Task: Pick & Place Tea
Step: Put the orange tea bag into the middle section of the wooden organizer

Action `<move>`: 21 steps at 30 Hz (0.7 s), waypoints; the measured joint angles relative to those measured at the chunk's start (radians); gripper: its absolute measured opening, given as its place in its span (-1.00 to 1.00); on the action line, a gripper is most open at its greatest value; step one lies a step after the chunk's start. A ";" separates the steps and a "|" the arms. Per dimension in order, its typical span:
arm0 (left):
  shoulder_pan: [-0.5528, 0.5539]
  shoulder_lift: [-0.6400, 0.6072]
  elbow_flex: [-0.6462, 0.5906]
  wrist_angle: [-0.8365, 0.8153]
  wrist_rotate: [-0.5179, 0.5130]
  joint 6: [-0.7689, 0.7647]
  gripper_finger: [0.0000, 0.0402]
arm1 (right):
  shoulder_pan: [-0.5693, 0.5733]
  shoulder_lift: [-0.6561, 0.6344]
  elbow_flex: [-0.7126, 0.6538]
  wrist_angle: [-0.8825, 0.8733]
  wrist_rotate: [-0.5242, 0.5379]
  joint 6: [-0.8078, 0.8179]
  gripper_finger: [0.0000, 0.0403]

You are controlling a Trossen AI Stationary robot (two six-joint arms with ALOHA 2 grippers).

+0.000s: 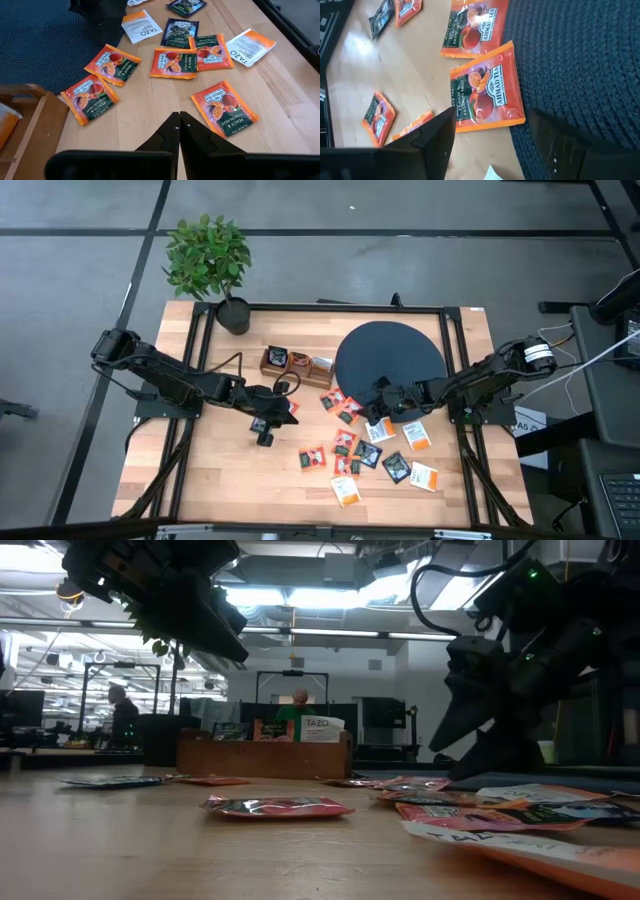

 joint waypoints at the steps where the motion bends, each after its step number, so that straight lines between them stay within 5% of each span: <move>1: 0.000 0.000 0.000 0.000 0.000 0.000 -0.97 | 0.003 0.000 0.000 0.001 -0.003 0.003 0.25; 21: 0.000 0.000 0.000 0.000 0.008 0.008 -0.98 | 0.026 0.037 0.019 0.011 0.021 0.054 0.25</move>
